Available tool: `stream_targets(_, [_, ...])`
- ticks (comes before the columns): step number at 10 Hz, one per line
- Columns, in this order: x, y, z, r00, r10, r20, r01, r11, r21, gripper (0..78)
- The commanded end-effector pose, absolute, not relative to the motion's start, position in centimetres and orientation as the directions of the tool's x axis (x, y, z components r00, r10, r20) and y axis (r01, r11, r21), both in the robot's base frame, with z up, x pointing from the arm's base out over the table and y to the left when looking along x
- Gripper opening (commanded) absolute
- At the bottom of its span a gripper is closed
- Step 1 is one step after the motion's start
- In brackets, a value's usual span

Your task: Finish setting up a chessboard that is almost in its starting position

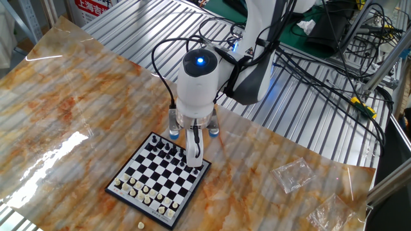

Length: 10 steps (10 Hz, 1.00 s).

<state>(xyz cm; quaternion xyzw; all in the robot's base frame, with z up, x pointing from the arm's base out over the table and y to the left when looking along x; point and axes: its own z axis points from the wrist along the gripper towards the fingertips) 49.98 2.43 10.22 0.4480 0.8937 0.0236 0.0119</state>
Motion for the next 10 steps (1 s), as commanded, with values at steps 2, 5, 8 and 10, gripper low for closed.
stream_targets(2, [50.16,2.42,10.06,-0.600,0.800,-0.007,0.798,0.600,0.060,1.2])
stream_targets(5, [50.20,2.16,9.80,-0.605,0.796,-0.008,0.794,0.604,0.062,1.2])
stream_targets(8, [50.20,2.05,9.65,-0.605,0.796,-0.006,0.794,0.604,0.063,1.2])
stream_targets(10, [50.19,2.06,9.59,-0.603,0.797,-0.005,0.796,0.602,0.063,1.2])
